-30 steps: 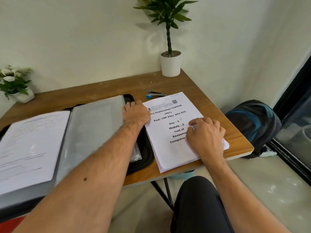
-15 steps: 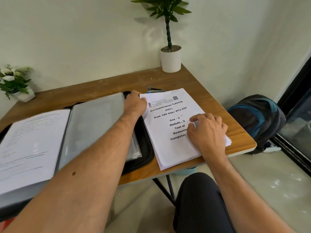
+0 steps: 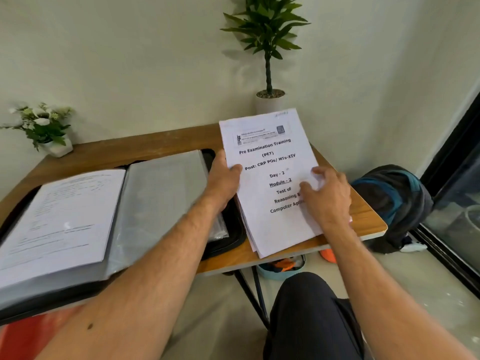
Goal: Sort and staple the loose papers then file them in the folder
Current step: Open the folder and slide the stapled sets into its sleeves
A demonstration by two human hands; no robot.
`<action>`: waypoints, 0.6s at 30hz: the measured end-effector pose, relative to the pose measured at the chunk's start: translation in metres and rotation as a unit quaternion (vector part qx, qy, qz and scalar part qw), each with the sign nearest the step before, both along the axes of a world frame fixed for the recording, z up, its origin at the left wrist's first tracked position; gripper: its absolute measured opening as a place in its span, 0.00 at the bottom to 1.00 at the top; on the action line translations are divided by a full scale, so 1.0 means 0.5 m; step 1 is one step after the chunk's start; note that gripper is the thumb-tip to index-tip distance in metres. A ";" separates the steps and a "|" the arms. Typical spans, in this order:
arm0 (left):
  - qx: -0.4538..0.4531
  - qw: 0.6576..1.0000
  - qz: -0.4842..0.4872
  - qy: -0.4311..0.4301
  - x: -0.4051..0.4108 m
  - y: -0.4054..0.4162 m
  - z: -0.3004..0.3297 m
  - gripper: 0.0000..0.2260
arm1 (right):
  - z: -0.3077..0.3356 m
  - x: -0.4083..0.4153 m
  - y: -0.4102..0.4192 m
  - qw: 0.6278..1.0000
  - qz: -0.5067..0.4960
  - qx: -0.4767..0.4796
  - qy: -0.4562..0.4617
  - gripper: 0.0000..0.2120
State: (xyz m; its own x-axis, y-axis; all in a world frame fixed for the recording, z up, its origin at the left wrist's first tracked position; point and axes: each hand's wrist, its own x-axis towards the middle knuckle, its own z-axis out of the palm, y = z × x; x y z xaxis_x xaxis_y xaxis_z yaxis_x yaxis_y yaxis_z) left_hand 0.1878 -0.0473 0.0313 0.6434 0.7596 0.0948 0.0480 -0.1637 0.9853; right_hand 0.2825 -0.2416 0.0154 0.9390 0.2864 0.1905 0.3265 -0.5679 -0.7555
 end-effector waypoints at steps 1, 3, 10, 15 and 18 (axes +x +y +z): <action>-0.012 1.000 0.007 -0.021 -0.006 -0.001 0.007 0.16 | 0.014 0.002 -0.008 0.999 -0.003 0.035 -0.001 0.24; -0.042 0.996 0.017 -0.072 -0.027 0.006 0.028 0.18 | 0.057 0.001 -0.017 0.995 0.016 0.094 0.013 0.26; -0.185 0.966 0.018 -0.177 -0.106 0.036 0.098 0.16 | 0.174 -0.003 -0.021 0.933 0.201 0.195 0.225 0.16; -0.281 0.950 -0.004 -0.137 -0.238 0.061 0.039 0.15 | 0.131 -0.073 0.037 0.906 0.266 0.129 0.302 0.10; -0.296 0.947 -0.020 -0.122 -0.304 0.066 -0.001 0.17 | 0.080 -0.131 0.077 0.899 0.250 0.116 0.340 0.08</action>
